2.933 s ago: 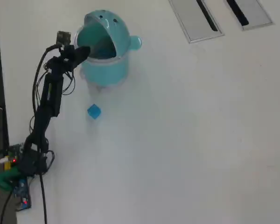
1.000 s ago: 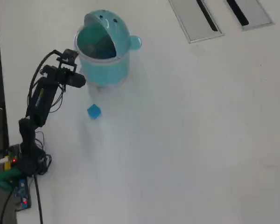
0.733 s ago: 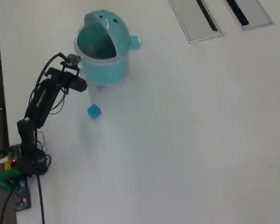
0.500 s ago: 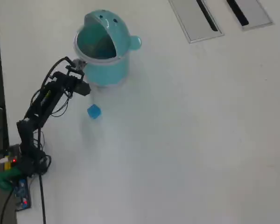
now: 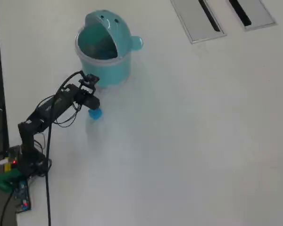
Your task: Grasp RGB lego blocks and put them in the bin one by one.
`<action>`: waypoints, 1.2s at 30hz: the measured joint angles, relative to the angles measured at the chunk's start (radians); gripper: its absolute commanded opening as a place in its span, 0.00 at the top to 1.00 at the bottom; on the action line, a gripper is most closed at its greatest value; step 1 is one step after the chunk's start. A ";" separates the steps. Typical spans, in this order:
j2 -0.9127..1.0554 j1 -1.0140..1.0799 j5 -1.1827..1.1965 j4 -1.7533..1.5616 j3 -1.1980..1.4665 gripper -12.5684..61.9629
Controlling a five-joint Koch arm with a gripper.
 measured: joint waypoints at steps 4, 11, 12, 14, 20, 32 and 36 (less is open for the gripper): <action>0.000 0.003 0.000 -0.060 0.075 0.42; 0.000 0.017 0.002 -0.129 0.135 0.42; 0.000 0.020 0.000 -0.135 0.135 0.42; 0.000 0.021 0.002 -0.143 0.135 0.42; 0.000 0.048 0.002 -0.179 0.189 0.42; -0.032 0.064 0.002 -0.227 0.199 0.42; -0.049 0.058 0.003 -0.244 0.199 0.42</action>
